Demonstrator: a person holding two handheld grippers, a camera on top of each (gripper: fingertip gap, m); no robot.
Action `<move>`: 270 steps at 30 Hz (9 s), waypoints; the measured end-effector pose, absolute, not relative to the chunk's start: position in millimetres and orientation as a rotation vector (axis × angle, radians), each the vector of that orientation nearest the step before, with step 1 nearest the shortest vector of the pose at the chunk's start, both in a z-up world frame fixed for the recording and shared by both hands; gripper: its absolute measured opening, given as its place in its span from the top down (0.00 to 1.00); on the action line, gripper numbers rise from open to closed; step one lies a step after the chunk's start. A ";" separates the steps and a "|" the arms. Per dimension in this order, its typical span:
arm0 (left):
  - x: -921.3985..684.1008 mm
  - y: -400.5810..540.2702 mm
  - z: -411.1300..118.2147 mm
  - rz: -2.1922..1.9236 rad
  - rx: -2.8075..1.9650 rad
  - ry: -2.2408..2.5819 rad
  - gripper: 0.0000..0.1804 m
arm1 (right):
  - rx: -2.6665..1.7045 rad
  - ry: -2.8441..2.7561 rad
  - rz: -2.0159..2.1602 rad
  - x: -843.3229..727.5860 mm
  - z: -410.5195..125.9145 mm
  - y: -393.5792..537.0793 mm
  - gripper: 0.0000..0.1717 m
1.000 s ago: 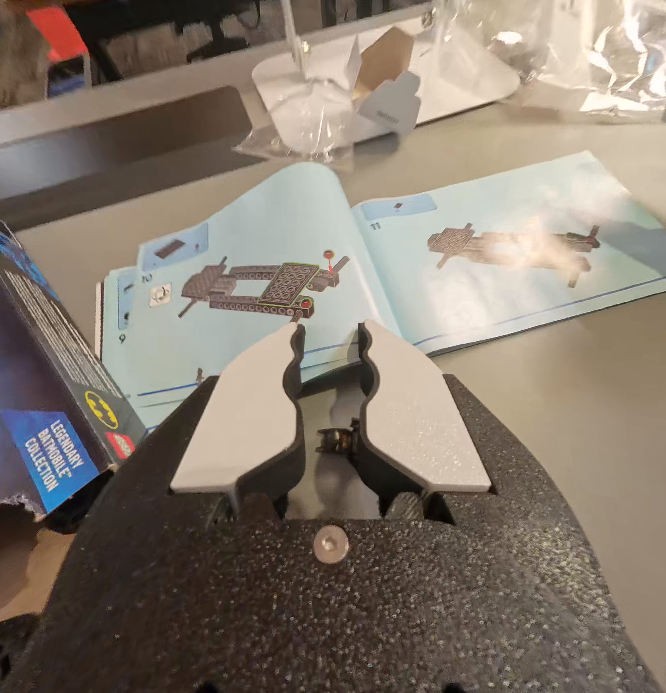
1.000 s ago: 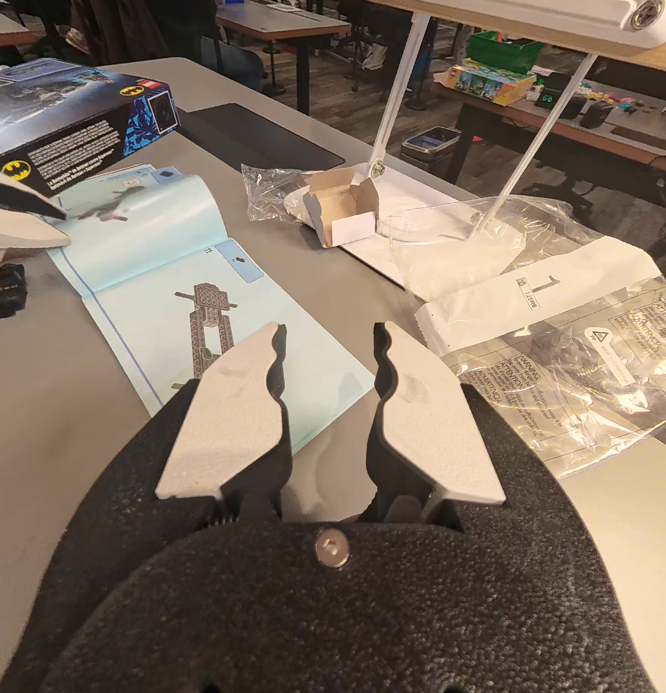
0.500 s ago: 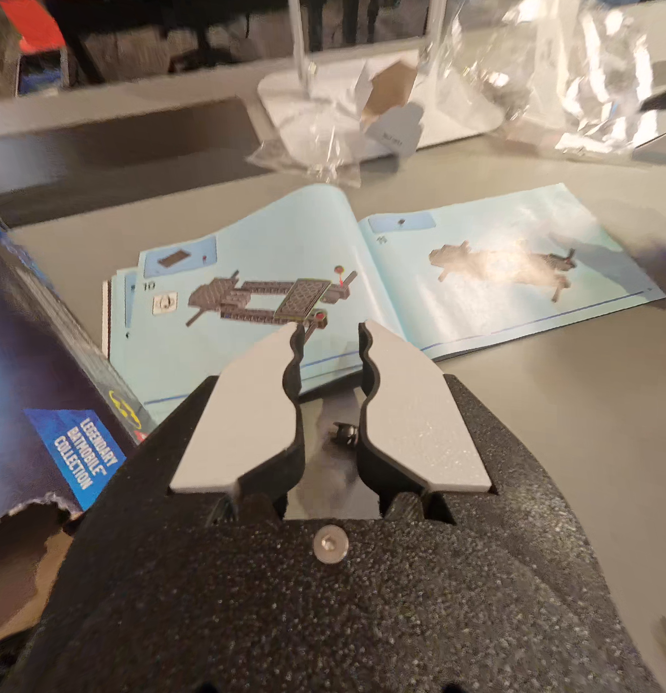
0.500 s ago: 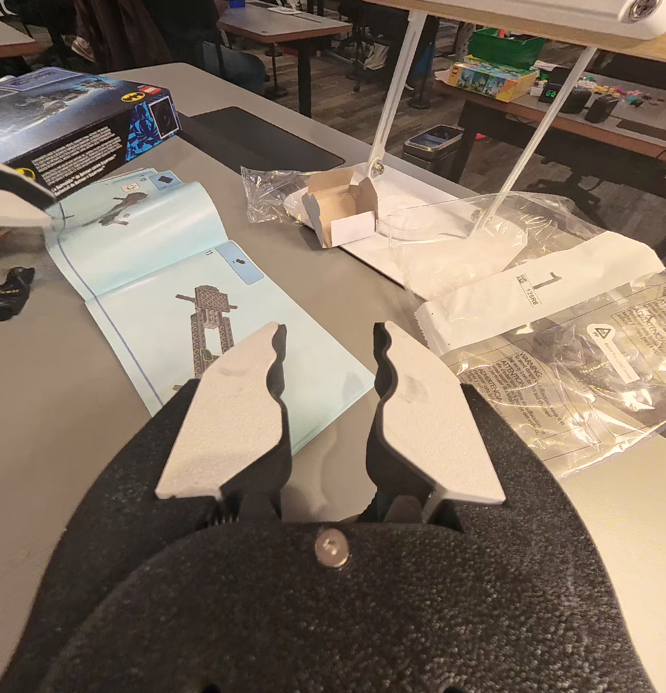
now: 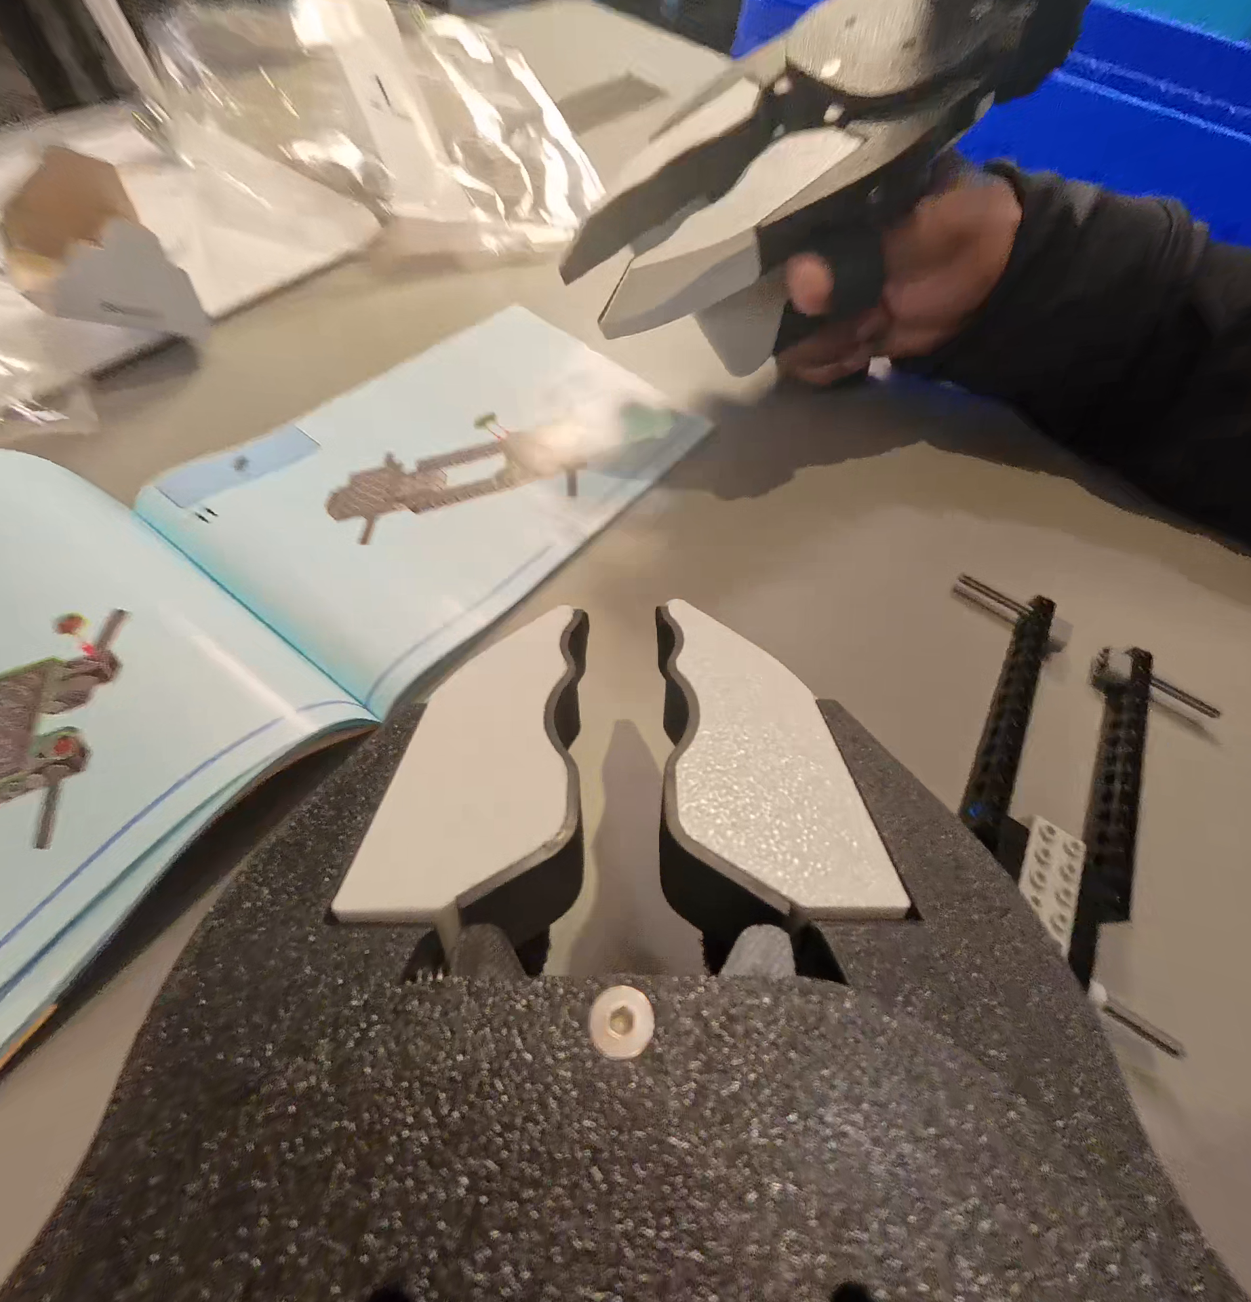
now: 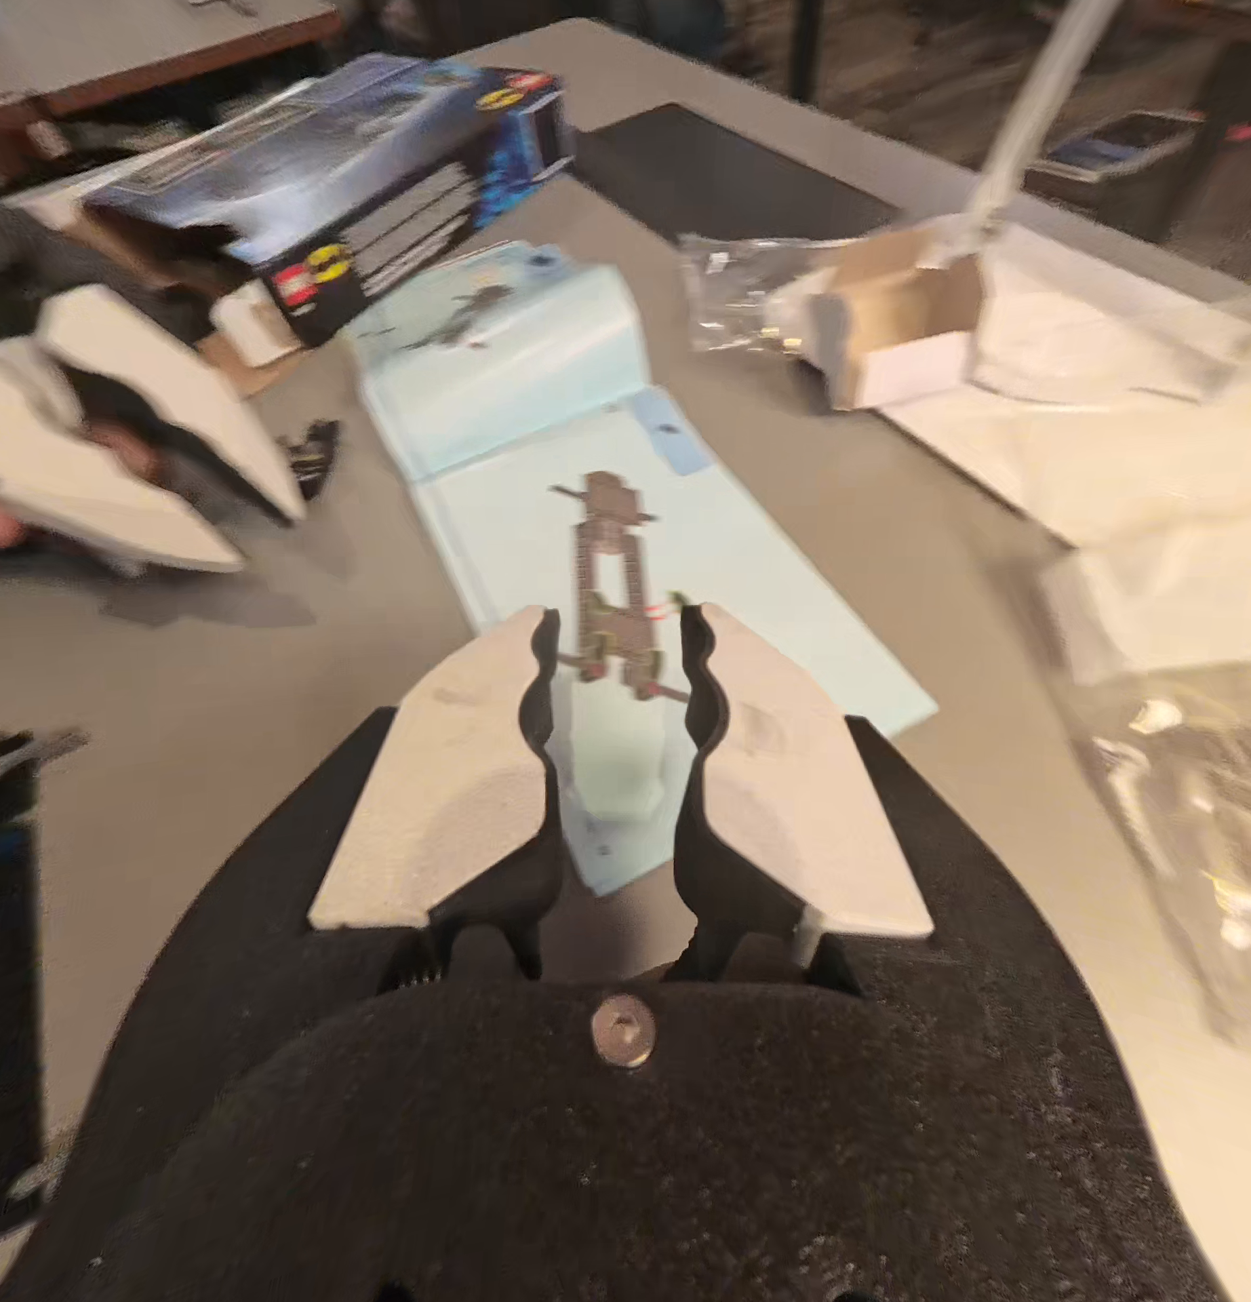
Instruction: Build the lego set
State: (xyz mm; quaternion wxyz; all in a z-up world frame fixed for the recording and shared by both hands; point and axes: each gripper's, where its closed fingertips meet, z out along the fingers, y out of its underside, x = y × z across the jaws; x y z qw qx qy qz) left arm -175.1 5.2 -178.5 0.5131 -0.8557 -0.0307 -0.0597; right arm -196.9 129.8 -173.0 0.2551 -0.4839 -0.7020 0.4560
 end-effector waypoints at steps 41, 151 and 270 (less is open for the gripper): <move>-153.3 -1.7 -226.0 -0.011 -2.372 0.146 0.90 | -0.987 -2.584 1.096 -139.0 -223.7 25.8 1.00; -145.4 -6.3 -225.2 0.000 -2.362 0.214 0.86 | -1.086 -2.358 0.885 -147.9 -224.9 41.5 0.96; -141.9 -12.0 -225.4 -0.075 -2.370 0.173 0.89 | -1.308 -2.429 0.166 16.3 -210.7 369.0 0.80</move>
